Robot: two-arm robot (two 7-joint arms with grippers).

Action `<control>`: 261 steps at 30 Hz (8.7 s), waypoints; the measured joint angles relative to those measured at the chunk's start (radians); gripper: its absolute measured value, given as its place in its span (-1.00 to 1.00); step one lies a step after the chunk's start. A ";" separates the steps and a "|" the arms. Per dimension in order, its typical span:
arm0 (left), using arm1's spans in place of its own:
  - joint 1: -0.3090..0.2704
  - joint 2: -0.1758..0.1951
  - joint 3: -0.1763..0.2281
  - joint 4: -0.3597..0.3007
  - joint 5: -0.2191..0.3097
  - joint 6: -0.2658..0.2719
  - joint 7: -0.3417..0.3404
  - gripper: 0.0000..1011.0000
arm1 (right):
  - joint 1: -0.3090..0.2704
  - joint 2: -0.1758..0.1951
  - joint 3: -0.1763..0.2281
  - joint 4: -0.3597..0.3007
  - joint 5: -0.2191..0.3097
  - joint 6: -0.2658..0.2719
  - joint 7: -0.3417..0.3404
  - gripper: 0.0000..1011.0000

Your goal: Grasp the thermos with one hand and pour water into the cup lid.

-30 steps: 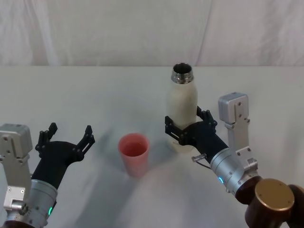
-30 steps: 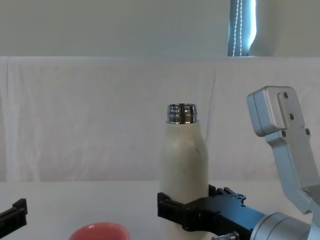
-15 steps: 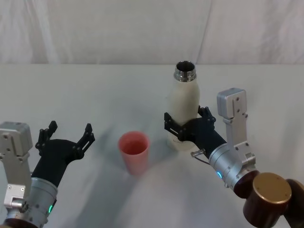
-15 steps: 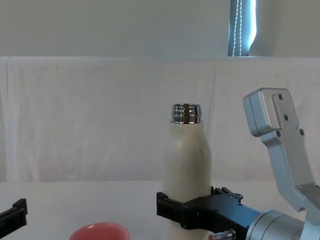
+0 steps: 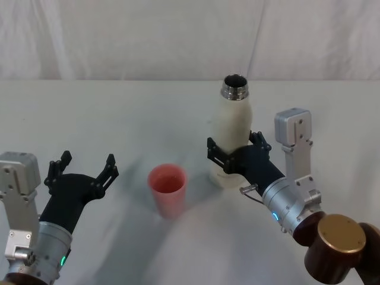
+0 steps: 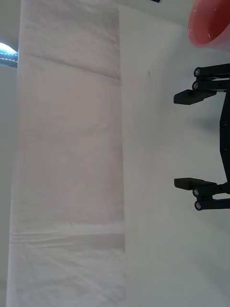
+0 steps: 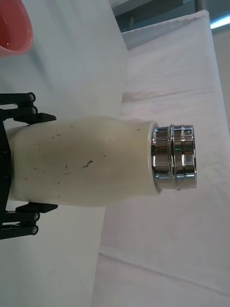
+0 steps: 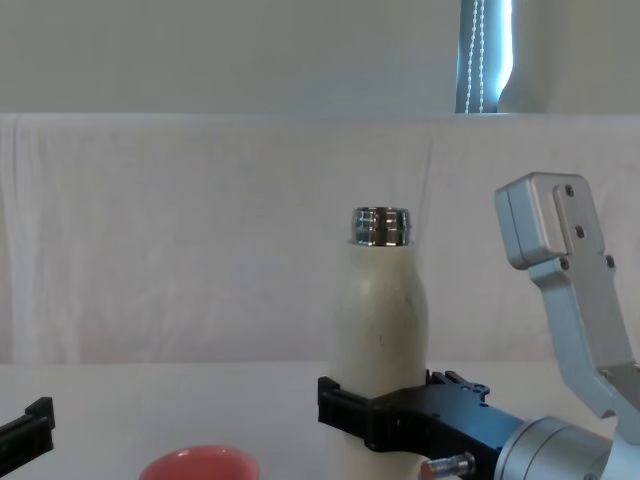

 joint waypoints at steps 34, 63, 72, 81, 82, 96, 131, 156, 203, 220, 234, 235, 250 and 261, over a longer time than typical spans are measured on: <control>0.000 0.000 0.000 0.000 0.000 0.000 0.000 0.98 | -0.050 0.048 0.024 -0.158 -0.026 0.045 -0.028 0.90; 0.000 0.000 0.000 0.000 0.000 0.000 0.000 0.98 | -0.052 0.050 0.024 -0.161 -0.032 0.043 -0.029 0.90; 0.000 0.000 0.000 0.000 0.000 0.000 0.000 0.98 | -0.059 0.074 0.010 -0.180 -0.105 0.005 -0.040 0.90; 0.000 0.000 0.000 0.000 0.000 0.000 0.000 0.98 | -0.044 0.120 -0.028 -0.184 -0.250 -0.004 -0.045 0.90; 0.000 0.000 0.000 0.000 0.000 0.000 0.000 0.98 | -0.042 0.124 -0.031 -0.186 -0.260 -0.002 -0.044 0.90; 0.000 0.000 0.000 0.000 0.000 0.000 0.000 0.98 | -0.022 0.181 -0.080 -0.207 -0.439 0.030 -0.014 0.90; 0.000 0.000 0.000 0.000 0.000 0.000 0.000 0.98 | 0.005 0.213 -0.192 -0.165 -0.923 0.074 -0.118 0.90; 0.000 0.000 0.000 0.000 0.000 0.000 0.000 0.98 | 0.059 0.246 -0.252 -0.109 -1.104 0.103 -0.132 0.90; 0.000 0.000 0.000 0.000 0.000 0.000 0.000 0.98 | 0.076 0.286 -0.309 -0.147 -1.240 0.153 -0.105 0.90; 0.000 0.000 0.000 0.000 0.000 0.000 0.000 0.98 | 0.077 0.294 -0.317 -0.165 -1.261 0.161 -0.096 0.90; 0.000 0.000 0.000 0.000 0.000 0.000 0.000 0.98 | 0.077 0.299 -0.321 -0.182 -1.272 0.166 -0.087 0.90; 0.000 0.000 0.000 0.000 0.000 0.000 0.000 0.98 | 0.077 0.299 -0.322 -0.183 -1.274 0.167 -0.086 0.90; 0.000 0.000 0.000 0.000 0.000 0.000 0.000 0.98 | 0.085 0.305 -0.328 -0.192 -1.287 0.170 -0.072 0.90; 0.000 0.000 0.000 0.000 0.000 0.000 0.000 0.98 | 0.092 0.311 -0.334 -0.196 -1.298 0.173 -0.061 0.90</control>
